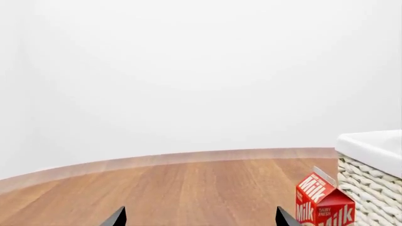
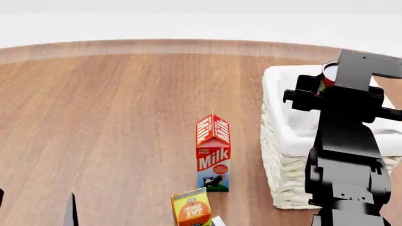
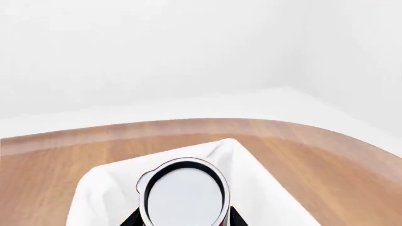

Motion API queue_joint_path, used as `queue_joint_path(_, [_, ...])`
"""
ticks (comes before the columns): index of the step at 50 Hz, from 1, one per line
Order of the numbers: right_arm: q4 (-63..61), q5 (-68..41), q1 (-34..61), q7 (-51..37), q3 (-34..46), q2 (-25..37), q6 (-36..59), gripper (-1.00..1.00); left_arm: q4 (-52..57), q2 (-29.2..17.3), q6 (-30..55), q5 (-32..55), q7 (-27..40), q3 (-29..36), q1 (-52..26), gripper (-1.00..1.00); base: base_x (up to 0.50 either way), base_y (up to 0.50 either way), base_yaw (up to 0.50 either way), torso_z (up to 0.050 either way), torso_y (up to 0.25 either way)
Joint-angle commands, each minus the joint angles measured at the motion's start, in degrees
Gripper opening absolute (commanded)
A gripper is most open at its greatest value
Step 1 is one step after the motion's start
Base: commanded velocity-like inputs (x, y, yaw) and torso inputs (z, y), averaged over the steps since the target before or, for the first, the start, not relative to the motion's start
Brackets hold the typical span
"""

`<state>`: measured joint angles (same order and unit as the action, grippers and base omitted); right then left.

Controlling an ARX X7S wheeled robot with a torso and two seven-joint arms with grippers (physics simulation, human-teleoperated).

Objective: Pick up the tomato sauce, and put it in the basket.

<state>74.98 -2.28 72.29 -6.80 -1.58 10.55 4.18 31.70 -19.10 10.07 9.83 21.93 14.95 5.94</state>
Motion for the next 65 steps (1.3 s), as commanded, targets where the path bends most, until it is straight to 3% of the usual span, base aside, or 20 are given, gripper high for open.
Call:
queue_joint_path(1, [0.0,2.4,-0.5,0.3,-0.5,0.1,7.0,-1.00,-0.2,-0.2,0.0,0.1,0.1,0.3,-0.2,1.00,0.00,0.00,0.00,0.000,0.000])
queue_joint_path(24, [0.0,2.1,-2.5,1.0,-1.1,0.0,6.7,-1.00,-0.4,-0.5,-0.7,-0.1,0.1,1.3,-0.2,1.00,0.00,0.00,0.00,0.000,0.000])
queue_joint_path(25, [0.0,2.1,-2.5,1.1,-1.2,0.0,6.7,1.00,-0.5,-0.5,-0.8,-0.1,0.1,1.3,-0.2,1.00,0.00,0.00,0.00,0.000,0.000])
queue_joint_path(40, [0.0,2.5,-2.4,2.3,-0.9,-0.2,4.5,1.00,-0.6,-0.7,-0.8,0.3,0.4,1.1,-0.3,1.00,0.00,0.00,0.00,0.000,0.000])
queue_joint_path(58, [-0.2,1.6,-1.2,5.3,-0.8,-0.8,-14.6,1.00,-0.9,-0.9,-1.2,0.2,0.8,1.4,-0.2,1.00,0.00,0.00,0.00,0.000,0.000])
queue_joint_path(65, [-48.4,-4.2,-17.2,7.5,-3.2,-1.7,7.3,1.00,-0.8,-0.9,-1.4,0.1,1.0,1.7,-0.1,1.00,0.00,0.00,0.00,0.000,0.000])
